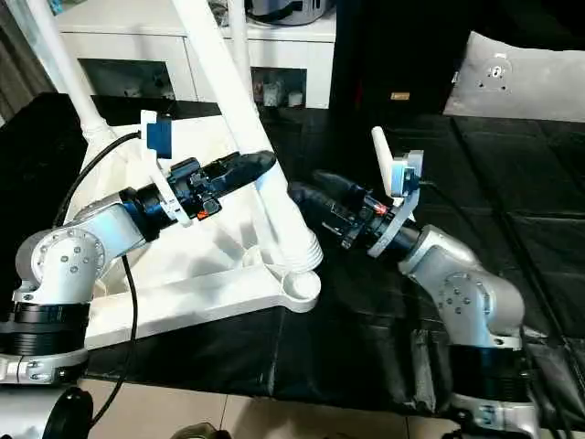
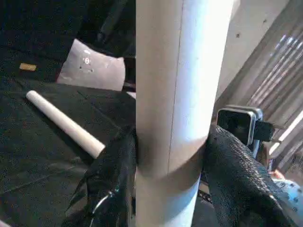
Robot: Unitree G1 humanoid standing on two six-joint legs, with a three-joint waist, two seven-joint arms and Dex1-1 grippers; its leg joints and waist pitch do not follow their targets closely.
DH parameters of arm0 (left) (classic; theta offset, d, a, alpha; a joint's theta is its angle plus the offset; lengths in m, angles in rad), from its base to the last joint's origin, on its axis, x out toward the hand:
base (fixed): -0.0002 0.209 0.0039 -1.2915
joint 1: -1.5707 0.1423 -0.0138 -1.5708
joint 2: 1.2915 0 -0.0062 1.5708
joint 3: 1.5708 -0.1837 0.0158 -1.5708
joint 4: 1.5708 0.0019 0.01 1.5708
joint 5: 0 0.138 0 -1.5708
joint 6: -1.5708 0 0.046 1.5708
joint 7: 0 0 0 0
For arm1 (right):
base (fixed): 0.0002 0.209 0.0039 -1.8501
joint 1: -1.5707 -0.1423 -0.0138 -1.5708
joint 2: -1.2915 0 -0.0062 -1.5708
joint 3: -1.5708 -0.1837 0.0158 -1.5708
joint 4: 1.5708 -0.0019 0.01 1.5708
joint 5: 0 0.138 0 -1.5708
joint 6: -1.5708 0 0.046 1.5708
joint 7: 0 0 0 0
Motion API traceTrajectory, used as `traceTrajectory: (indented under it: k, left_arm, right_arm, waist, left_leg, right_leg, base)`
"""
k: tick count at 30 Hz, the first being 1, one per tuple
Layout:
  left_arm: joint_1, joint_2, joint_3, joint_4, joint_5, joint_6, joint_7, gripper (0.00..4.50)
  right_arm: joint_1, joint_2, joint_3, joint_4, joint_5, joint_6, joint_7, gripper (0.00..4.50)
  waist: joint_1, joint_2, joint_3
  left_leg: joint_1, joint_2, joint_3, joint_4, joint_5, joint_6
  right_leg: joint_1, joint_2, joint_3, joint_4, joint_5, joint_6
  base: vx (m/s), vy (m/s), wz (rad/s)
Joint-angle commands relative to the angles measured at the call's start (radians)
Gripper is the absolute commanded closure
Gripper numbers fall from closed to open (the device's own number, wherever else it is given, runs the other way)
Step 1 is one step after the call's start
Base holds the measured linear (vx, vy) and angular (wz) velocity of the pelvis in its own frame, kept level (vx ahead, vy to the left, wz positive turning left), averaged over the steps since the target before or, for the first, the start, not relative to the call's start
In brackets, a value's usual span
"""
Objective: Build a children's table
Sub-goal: Pick table leg
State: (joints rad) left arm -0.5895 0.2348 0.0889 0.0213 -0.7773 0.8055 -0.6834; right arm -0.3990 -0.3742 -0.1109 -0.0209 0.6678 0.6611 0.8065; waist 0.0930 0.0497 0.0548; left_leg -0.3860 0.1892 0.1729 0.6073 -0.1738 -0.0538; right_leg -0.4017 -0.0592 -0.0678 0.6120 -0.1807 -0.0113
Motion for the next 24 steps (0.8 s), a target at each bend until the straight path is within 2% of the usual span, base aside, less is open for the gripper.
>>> traceTrajectory:
  k: [1, 9, 10, 13, 19, 23, 24]
  left_arm:
    - [-0.020, 0.034, -0.046, -0.045, 0.051, -0.039, -0.049, 2.67]
    - [-0.034, 0.115, -0.151, -0.107, 0.083, -0.069, -0.212, 2.67]
    - [-0.039, 0.126, -0.163, -0.110, 0.084, -0.071, -0.235, 2.67]
    - [-0.055, 0.144, -0.188, -0.107, 0.098, -0.085, -0.280, 2.68]
    - [-0.091, 0.153, -0.237, -0.090, 0.133, -0.114, -0.338, 2.68]
    - [-0.104, 0.156, -0.258, -0.078, 0.144, -0.126, -0.361, 2.68]
    - [-0.107, 0.157, -0.262, -0.076, 0.147, -0.128, -0.366, 2.68]
  right_arm:
    - [-0.018, -0.033, 0.047, -0.021, -0.066, -0.010, 0.004, 0.01]
    - [-0.008, -0.128, 0.154, -0.044, -0.079, -0.016, 0.181, 0.01]
    - [-0.010, -0.137, 0.167, -0.039, -0.083, -0.018, 0.207, 0.00]
    - [-0.021, -0.157, 0.199, -0.025, -0.085, -0.016, 0.272, 0.00]
    - [-0.053, -0.152, 0.255, 0.028, -0.126, -0.057, 0.307, 0.00]
    - [-0.059, -0.146, 0.266, 0.036, -0.134, -0.063, 0.325, 0.00]
    - [-0.060, -0.145, 0.267, 0.037, -0.133, -0.062, 0.327, 0.17]
  waist:
    - [0.004, -0.019, -0.073]
    - [0.004, -0.022, -0.071]
    - [0.004, -0.025, -0.071]
    - [0.004, -0.024, -0.069]
    - [0.001, -0.026, -0.070]
    - [0.002, -0.027, -0.072]
    - [0.002, -0.027, -0.073]
  left_leg:
    - [0.013, 0.026, -0.010, -0.063, -0.130, 0.014]
    - [0.013, 0.030, -0.009, -0.062, -0.135, 0.032]
    - [0.013, 0.029, -0.008, -0.061, -0.139, 0.034]
    - [0.013, 0.030, -0.008, -0.061, -0.145, 0.034]
    - [0.013, 0.030, -0.009, -0.060, -0.139, 0.029]
    - [0.012, 0.030, -0.008, -0.058, -0.124, 0.036]
    - [0.011, 0.030, -0.008, -0.058, -0.120, 0.037]
  right_leg:
    - [0.052, -0.069, 0.042, -0.085, -0.301, -0.124]
    - [0.052, -0.072, 0.045, -0.080, -0.305, -0.132]
    - [0.052, -0.071, 0.045, -0.081, -0.313, -0.132]
    - [0.051, -0.072, 0.045, -0.082, -0.324, -0.138]
    - [0.051, -0.073, 0.044, -0.078, -0.319, -0.146]
    - [0.053, -0.072, 0.046, -0.074, -0.282, -0.158]
    - [0.054, -0.072, 0.046, -0.072, -0.272, -0.160]
  base:
    - [0.000, 0.000, 0.00]
    - [0.000, 0.000, 0.00]
    - [0.000, 0.000, 0.00]
    - [0.000, 0.000, 0.00]
    - [0.000, 0.000, 0.00]
    - [0.000, 0.000, 0.00]
    - [0.000, 0.000, 0.00]
